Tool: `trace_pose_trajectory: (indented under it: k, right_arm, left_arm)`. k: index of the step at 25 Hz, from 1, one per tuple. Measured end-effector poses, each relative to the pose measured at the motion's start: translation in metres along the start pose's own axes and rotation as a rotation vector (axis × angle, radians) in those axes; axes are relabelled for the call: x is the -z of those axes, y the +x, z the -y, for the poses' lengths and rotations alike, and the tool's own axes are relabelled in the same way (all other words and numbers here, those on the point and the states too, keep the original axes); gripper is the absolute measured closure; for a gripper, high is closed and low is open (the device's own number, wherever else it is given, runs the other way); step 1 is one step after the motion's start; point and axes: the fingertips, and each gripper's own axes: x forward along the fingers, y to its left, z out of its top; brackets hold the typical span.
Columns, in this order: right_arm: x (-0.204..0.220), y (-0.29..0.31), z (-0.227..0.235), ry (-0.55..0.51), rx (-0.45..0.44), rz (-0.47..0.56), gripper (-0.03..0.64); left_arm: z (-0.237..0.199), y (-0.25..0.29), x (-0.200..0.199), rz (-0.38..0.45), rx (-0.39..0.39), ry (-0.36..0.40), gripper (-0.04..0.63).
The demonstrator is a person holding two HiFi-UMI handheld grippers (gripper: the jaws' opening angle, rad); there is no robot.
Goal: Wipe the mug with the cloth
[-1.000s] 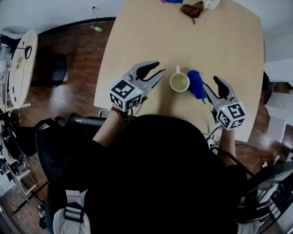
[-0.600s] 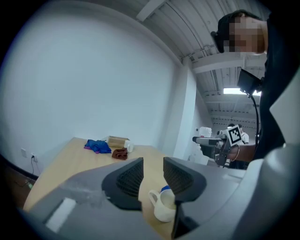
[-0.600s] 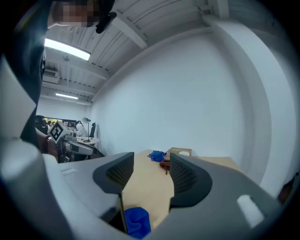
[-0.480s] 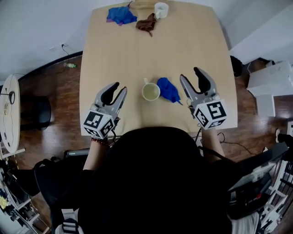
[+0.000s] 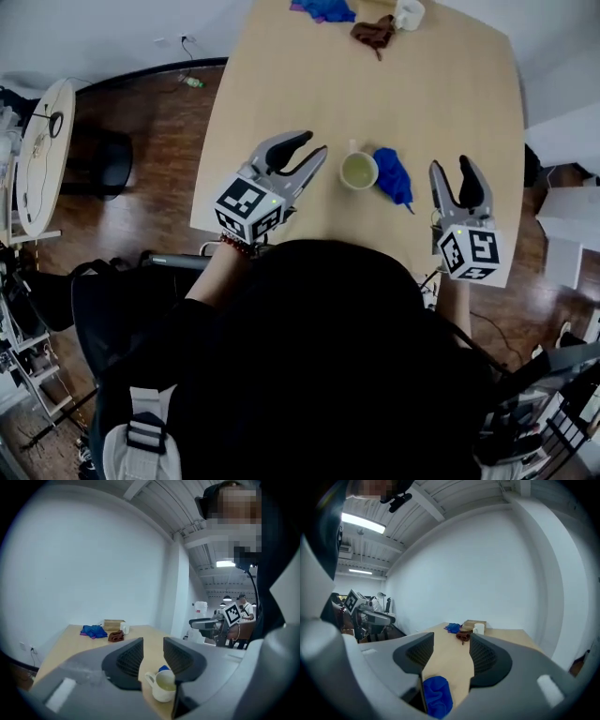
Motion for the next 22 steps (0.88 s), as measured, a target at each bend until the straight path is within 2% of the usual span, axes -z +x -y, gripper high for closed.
trace_pose_trajectory:
  k: [7,14,22]
  right_arm:
    - [0.009,0.005,0.004,0.013,-0.016,-0.019,0.383]
    - [0.003,0.015,-0.011,-0.027,-0.052,-0.022,0.383]
    - [0.002,0.019,-0.016,-0.026,-0.075,-0.021,0.383]
  left_arm:
    - [-0.013,-0.005,0.009,-0.014,-0.046,-0.037,0.465]
    - [-0.017,-0.007,0.000,0.007,-0.049,-0.047,0.465]
    - [-0.016,-0.006,0.003,-0.010,-0.050,-0.040,0.465]
